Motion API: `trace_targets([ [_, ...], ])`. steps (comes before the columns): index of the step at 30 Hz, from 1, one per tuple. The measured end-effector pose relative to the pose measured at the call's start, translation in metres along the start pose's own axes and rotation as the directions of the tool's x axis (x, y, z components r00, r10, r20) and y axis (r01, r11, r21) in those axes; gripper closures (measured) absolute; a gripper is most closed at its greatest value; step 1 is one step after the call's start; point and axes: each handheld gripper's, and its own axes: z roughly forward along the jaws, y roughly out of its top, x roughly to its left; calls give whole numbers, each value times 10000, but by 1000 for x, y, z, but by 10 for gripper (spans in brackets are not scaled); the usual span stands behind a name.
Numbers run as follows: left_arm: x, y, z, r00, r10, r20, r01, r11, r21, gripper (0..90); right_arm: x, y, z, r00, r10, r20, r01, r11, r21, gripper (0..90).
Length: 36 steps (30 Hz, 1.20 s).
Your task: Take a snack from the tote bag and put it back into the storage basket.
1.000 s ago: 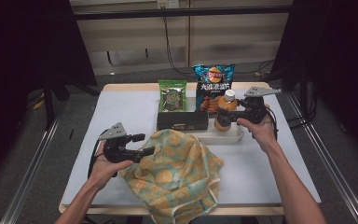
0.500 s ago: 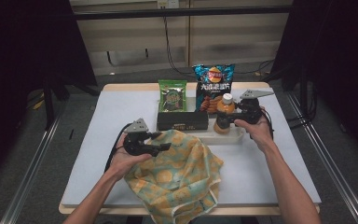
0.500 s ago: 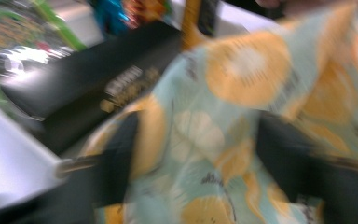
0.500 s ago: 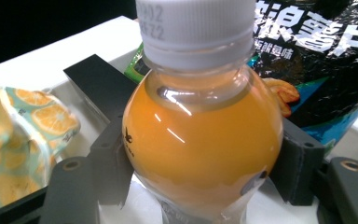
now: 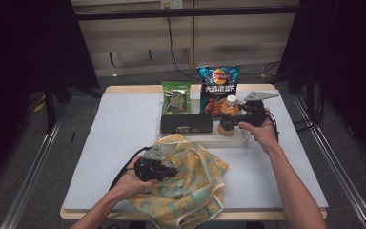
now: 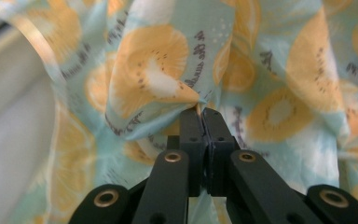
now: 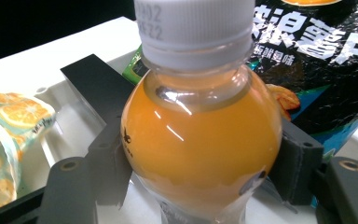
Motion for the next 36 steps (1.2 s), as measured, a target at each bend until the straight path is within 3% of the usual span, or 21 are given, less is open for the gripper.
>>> trace_targets([
  [6, -3, -20, -11, 9988, -387, -289, 401, 9979, 500, 883, 0, 0, 0, 10000, -88, 8, 88, 9999, 55, 317],
  [7, -2, -23, -13, 9986, -476, -239, 482, 9985, 261, 883, 0, 1, 0, 10000, -91, 14, 91, 9999, 58, 317],
  [9, -2, -28, -21, 9973, -578, -457, 600, 9971, 469, 884, 0, 0, 0, 10000, -84, 15, 84, 10000, 44, 317],
  [12, -2, -38, -27, 9952, -881, -423, 890, 9959, 188, 884, 0, 0, 0, 9999, -118, 20, 118, 9999, 36, 317],
  [14, -3, -41, -34, 9951, -818, -560, 836, 9961, 296, 884, 0, 0, 0, 10000, -49, 37, 49, 10000, -13, 317],
  [16, -3, -44, -37, 9942, -953, -503, 952, 9954, -49, 881, -1, 0, 1, 10000, -77, -29, 77, 10000, -55, 317],
  [21, -3, -41, -41, 9939, -904, -639, 883, 9955, -341, 841, -4, -1, 2, 9998, -151, -117, 150, 9998, -127, 317],
  [26, -5, -40, -47, 9935, -936, -645, 875, 9919, -917, 726, -5, -1, 4, 9996, -173, -217, 169, 9997, -181, 315],
  [29, -3, -38, -51, 9913, -1132, -665, 1044, 9868, -1237, 655, -6, -1, 3, 9995, -54, -301, 52, 10000, -68, 309],
  [33, -4, -35, -58, 9896, -1213, -777, 1073, 9806, -1639, 577, -8, -1, 2, 9990, 383, -236, -377, 9990, 251, 214],
  [36, -4, -34, -62, 9868, -1343, -905, 1145, 9738, -1967, 496, -6, -2, -1, 9989, 437, -140, -434, 9988, 203, 170],
])
